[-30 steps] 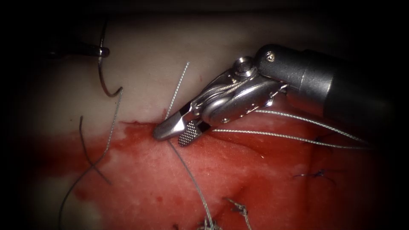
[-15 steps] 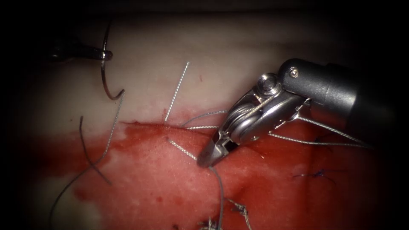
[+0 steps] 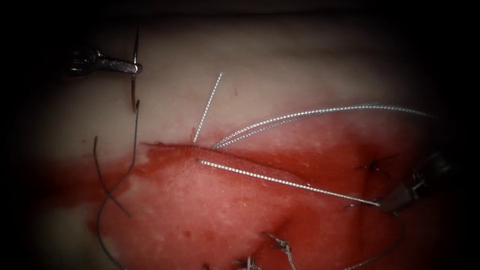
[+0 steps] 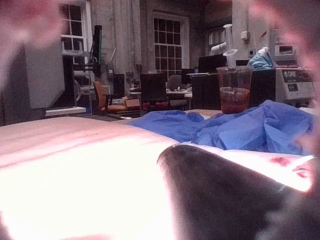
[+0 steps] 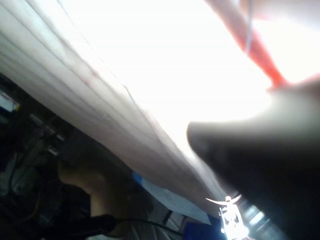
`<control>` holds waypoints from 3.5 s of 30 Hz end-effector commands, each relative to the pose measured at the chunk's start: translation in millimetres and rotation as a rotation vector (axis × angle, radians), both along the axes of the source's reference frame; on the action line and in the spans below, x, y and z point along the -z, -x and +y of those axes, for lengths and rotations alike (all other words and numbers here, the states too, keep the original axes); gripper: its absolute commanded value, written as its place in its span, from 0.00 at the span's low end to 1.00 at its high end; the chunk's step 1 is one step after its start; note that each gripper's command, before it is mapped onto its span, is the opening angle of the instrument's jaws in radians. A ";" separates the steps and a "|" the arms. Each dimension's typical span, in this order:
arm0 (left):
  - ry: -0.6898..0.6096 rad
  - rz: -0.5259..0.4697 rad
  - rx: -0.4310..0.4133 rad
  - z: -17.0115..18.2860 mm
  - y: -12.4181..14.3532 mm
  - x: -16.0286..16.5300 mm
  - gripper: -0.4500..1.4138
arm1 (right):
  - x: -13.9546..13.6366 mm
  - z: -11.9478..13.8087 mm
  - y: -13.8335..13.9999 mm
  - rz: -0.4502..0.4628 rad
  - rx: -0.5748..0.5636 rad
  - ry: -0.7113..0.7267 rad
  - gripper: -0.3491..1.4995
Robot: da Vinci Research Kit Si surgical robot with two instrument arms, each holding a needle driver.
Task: Wound Closure
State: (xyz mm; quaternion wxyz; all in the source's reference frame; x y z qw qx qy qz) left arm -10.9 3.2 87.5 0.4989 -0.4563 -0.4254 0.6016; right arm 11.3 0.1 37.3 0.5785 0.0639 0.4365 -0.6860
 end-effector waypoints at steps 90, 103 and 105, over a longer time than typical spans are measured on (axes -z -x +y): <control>0.117 0.191 -0.172 -1.0 0.8 -0.8 0.00 | 0.7 4.2 -5.2 0.344 0.683 0.337 0.00; 0.117 0.191 -0.172 -1.0 0.8 -0.8 0.00 | 0.8 -0.2 13.9 0.097 0.505 0.289 0.00; 0.116 0.191 -0.172 -1.0 0.8 -0.8 0.00 | 2.4 1.5 12.7 0.133 0.467 0.277 0.19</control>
